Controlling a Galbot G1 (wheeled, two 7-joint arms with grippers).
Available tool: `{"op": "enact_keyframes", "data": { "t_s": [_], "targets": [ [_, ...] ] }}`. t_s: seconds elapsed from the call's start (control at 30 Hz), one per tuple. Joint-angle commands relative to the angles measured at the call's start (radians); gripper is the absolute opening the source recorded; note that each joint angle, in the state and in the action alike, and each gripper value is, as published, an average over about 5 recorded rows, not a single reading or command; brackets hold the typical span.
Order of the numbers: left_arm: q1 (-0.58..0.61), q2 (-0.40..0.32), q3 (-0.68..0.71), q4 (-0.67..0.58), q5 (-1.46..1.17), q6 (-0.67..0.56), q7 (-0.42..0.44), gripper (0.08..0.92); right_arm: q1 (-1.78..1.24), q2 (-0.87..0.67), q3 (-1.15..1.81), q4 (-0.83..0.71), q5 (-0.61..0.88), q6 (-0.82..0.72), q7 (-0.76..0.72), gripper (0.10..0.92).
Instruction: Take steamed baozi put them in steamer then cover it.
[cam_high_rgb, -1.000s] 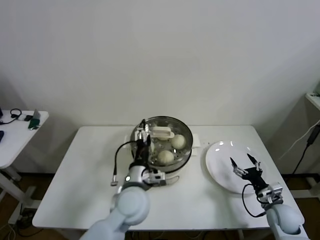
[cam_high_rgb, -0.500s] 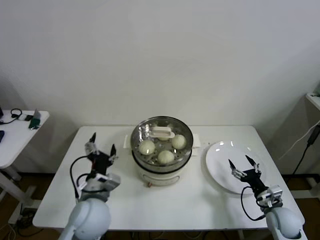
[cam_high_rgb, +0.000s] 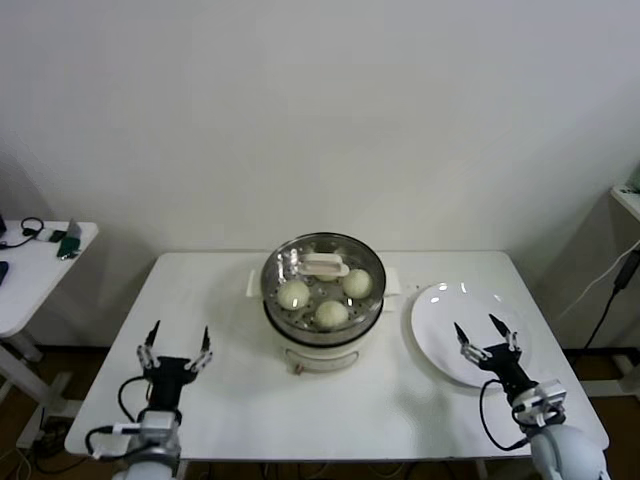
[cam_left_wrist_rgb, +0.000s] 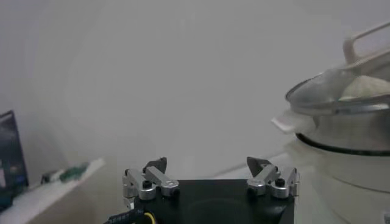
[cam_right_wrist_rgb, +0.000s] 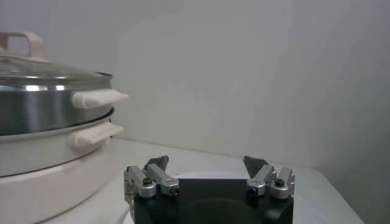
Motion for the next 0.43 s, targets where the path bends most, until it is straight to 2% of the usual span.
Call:
{"op": "enact_keyframes", "data": {
  "t_s": [0.03, 0.43],
  "targets": [
    [0.091, -0.079, -0.101, 0.092, -0.161, -0.260, 0.035, 0.823, -0.019, 0.014, 0.004, 0.026, 0.002, 0.010, 0.003, 0.823],
    [0.076, -0.066, -0.090, 0.100, -0.140, -0.257, 0.077, 0.823, -0.023, 0.027, 0.001, 0.033, 0.001, 0.018, 0.007, 0.823]
  ]
}}
